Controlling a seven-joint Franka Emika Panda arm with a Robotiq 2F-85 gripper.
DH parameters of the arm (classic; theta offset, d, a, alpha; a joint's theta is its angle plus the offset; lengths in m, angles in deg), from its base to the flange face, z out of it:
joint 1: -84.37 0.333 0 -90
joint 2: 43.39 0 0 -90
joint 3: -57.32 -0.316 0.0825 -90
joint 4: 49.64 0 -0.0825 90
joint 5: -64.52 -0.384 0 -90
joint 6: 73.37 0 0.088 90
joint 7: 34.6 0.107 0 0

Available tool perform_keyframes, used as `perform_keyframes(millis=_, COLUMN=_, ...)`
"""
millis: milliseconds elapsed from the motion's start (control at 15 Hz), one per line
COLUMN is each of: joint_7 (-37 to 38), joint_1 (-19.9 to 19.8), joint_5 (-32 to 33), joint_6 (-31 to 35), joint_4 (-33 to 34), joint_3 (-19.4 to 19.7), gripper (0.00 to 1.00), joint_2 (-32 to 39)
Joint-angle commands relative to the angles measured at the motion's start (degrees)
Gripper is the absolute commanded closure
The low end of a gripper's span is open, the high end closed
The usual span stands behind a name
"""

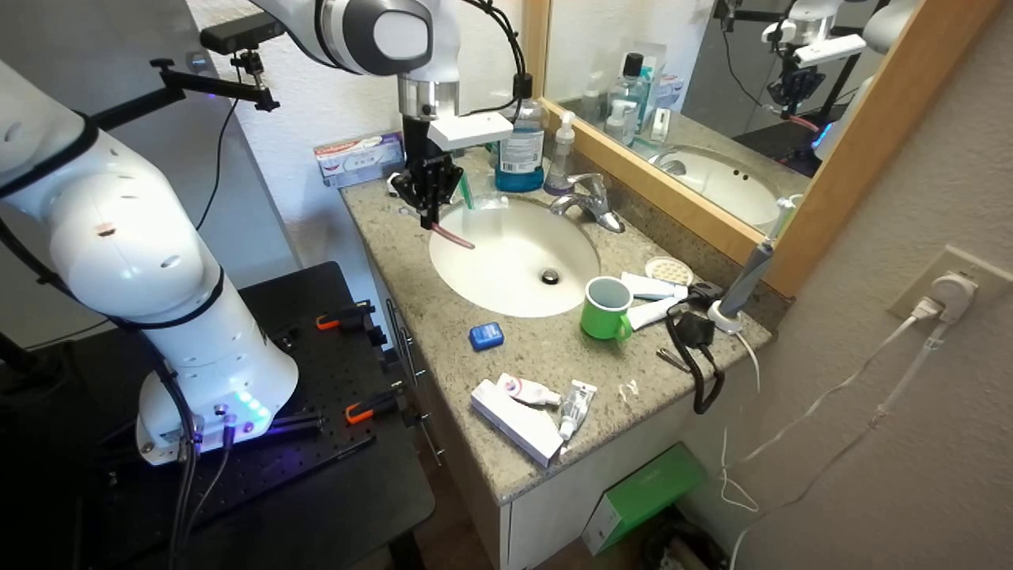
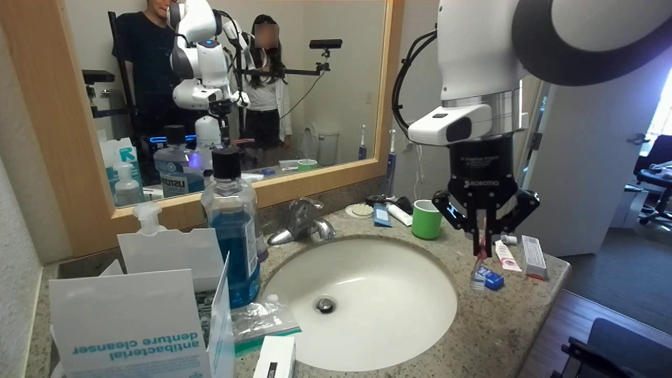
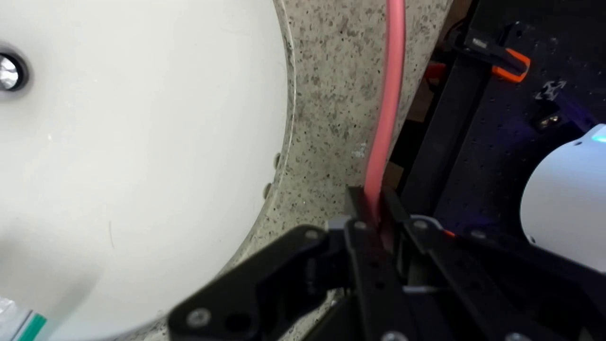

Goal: Put the toothbrush into the green cup

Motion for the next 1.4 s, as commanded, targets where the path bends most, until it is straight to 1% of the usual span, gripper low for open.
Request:
perform_keyframes(millis=0, joint_7=-3.25, joint_1=-1.47, joint_5=1.94, joint_6=-3.86, joint_4=1.48, joint_3=0.02, gripper=0.97, joint_2=-2.89)
perform_keyframes(millis=267, joint_7=-6.82, joint_1=-2.37, joint_5=2.00, joint_6=-5.10, joint_4=3.21, joint_3=1.44, gripper=0.97, joint_2=-5.30)
perform_keyframes(millis=600, joint_7=-13.00, joint_1=-3.17, joint_5=-0.10, joint_6=-4.37, joint_4=5.87, joint_3=4.98, gripper=0.97, joint_2=-7.14)
perform_keyframes(millis=867, joint_7=-17.75, joint_1=-2.92, joint_5=-4.46, joint_6=-4.75, joint_4=8.55, joint_3=7.41, gripper=0.97, joint_2=-6.64)
perform_keyframes(millis=1067, joint_7=-19.72, joint_1=-3.02, joint_5=-6.96, joint_6=-4.51, joint_4=10.09, joint_3=7.99, gripper=0.97, joint_2=-5.57)
perform_keyframes(millis=1133, joint_7=-17.97, joint_1=-3.79, joint_5=-5.68, joint_6=-3.22, joint_4=8.14, joint_3=6.93, gripper=0.89, joint_2=-6.48)
perform_keyframes(millis=1333, joint_7=-18.43, joint_1=-3.81, joint_5=-6.16, joint_6=-3.23, joint_4=8.76, joint_3=7.01, gripper=0.89, joint_2=-6.22)
